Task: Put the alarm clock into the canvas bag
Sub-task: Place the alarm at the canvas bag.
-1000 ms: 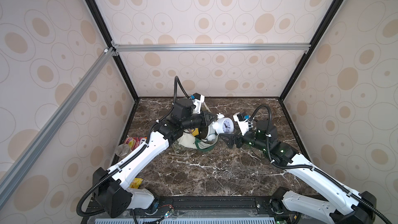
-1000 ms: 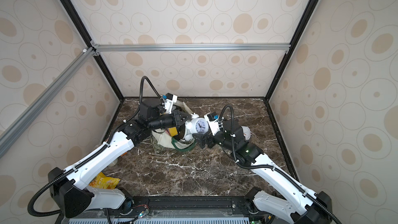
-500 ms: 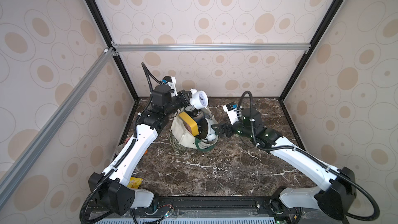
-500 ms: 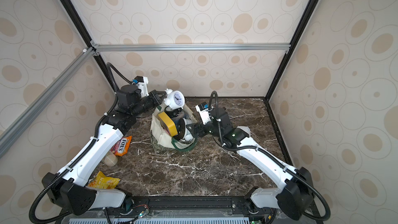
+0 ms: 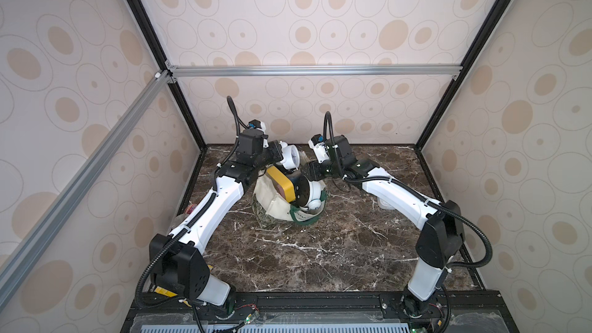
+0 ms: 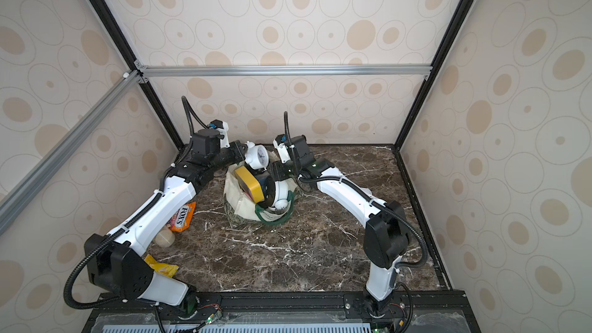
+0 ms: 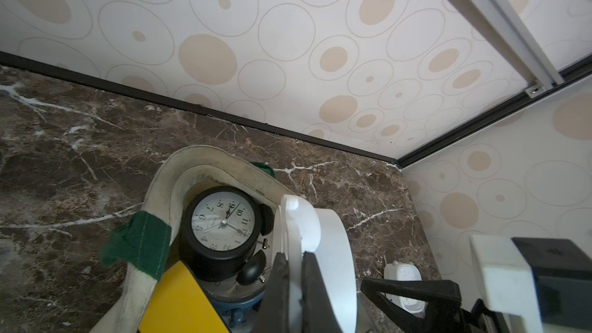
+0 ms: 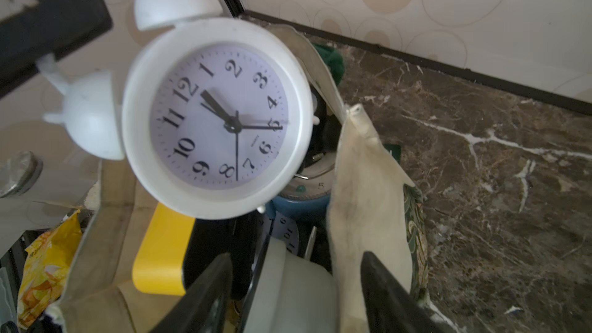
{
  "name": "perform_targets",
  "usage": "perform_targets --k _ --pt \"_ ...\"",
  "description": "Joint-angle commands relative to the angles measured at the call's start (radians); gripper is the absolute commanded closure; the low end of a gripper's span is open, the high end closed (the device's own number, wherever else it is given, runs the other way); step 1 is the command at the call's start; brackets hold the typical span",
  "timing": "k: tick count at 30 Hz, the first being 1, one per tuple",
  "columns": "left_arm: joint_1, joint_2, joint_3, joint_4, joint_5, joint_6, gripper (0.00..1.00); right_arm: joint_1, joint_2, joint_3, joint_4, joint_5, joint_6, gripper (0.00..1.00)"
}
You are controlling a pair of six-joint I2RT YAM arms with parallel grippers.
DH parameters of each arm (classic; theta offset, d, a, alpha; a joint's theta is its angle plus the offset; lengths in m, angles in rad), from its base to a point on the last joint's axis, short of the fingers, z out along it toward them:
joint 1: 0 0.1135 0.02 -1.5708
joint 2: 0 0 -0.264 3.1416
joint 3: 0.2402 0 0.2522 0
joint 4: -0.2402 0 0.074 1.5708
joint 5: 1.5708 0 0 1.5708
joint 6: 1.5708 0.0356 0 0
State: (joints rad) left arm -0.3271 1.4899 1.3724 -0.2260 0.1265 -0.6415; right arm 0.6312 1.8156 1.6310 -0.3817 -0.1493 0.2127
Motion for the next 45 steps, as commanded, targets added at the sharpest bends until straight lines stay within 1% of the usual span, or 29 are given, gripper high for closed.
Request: perform_targets --k 1,3,6,7,8,9,12,15,17,20,21,24,26,29,32,33,36,37,38,39,40,42,44,45 --pt "0.016 -0.009 -0.018 0.003 -0.031 0.025 1.0 -0.01 0.031 0.032 -0.088 0.036 -0.012 0.5" --pt "0.017 -0.013 -0.028 -0.01 -0.032 0.028 1.0 -0.011 0.047 0.04 -0.099 0.038 -0.015 0.59" --pt "0.019 -0.026 -0.075 -0.018 -0.009 0.013 1.0 -0.012 0.071 0.075 -0.135 0.044 -0.028 0.92" --pt "0.02 -0.036 -0.109 0.005 0.027 0.0 1.0 -0.013 0.071 0.089 -0.148 0.05 -0.032 1.0" --pt "0.02 -0.044 -0.144 0.033 0.084 -0.009 1.0 -0.014 0.062 0.097 -0.157 0.056 -0.032 1.0" --pt "0.02 -0.046 -0.161 0.036 0.108 -0.013 1.0 -0.016 0.047 0.091 -0.151 0.06 -0.035 1.0" --pt "0.019 -0.058 -0.191 -0.008 0.08 0.021 1.0 -0.019 -0.026 0.051 -0.104 0.069 -0.027 1.0" --pt "0.007 -0.049 -0.205 -0.042 0.114 0.085 1.0 -0.019 -0.088 0.003 -0.066 0.064 -0.014 1.0" --pt "-0.007 -0.026 -0.208 -0.068 0.082 0.115 1.0 -0.019 -0.098 0.0 -0.077 0.053 -0.008 1.0" --pt "-0.054 0.052 -0.168 -0.148 -0.038 0.195 0.99 -0.02 -0.132 -0.039 -0.05 0.078 0.004 1.0" --pt "-0.065 0.08 -0.156 -0.16 -0.054 0.199 0.97 -0.023 -0.147 -0.064 -0.025 0.079 0.01 1.0" --pt "-0.087 0.077 -0.182 -0.065 0.048 0.19 0.73 -0.033 -0.153 -0.074 -0.024 0.07 0.02 1.0" --pt "-0.087 0.048 -0.194 -0.012 0.082 0.17 0.59 -0.039 -0.151 -0.083 -0.021 0.074 0.023 1.0" --pt "-0.087 0.006 -0.172 -0.021 0.065 0.171 0.46 -0.05 -0.158 -0.097 -0.016 0.074 0.03 1.0" --pt "-0.087 -0.048 -0.148 -0.03 0.051 0.184 0.37 -0.057 -0.181 -0.134 0.021 0.077 0.036 1.0" --pt "-0.087 -0.064 -0.138 -0.032 0.051 0.19 0.34 -0.059 -0.187 -0.139 0.025 0.08 0.036 0.97" --pt "-0.087 -0.119 -0.114 -0.02 0.079 0.209 0.23 -0.068 -0.218 -0.178 0.077 0.075 0.04 0.85" --pt "-0.088 -0.142 -0.113 -0.01 0.081 0.212 0.17 -0.075 -0.231 -0.192 0.096 0.064 0.043 0.79" --pt "-0.087 -0.166 -0.117 0.005 0.08 0.219 0.11 -0.082 -0.242 -0.201 0.108 0.056 0.047 0.68" --pt "-0.087 -0.185 -0.123 0.021 0.086 0.227 0.03 -0.089 -0.252 -0.206 0.113 0.05 0.05 0.55" --pt "-0.087 -0.209 -0.131 0.038 0.092 0.229 0.02 -0.098 -0.267 -0.216 0.129 0.037 0.051 0.4" --pt "-0.087 -0.245 -0.153 0.067 0.102 0.225 0.02 -0.119 -0.302 -0.239 0.143 0.027 0.064 0.17" --pt "-0.086 -0.271 -0.174 0.076 0.119 0.223 0.02 -0.15 -0.353 -0.274 0.147 0.034 0.078 0.04" --pt "-0.085 -0.279 -0.177 0.069 0.132 0.223 0.02 -0.164 -0.379 -0.292 0.132 0.059 0.08 0.0"
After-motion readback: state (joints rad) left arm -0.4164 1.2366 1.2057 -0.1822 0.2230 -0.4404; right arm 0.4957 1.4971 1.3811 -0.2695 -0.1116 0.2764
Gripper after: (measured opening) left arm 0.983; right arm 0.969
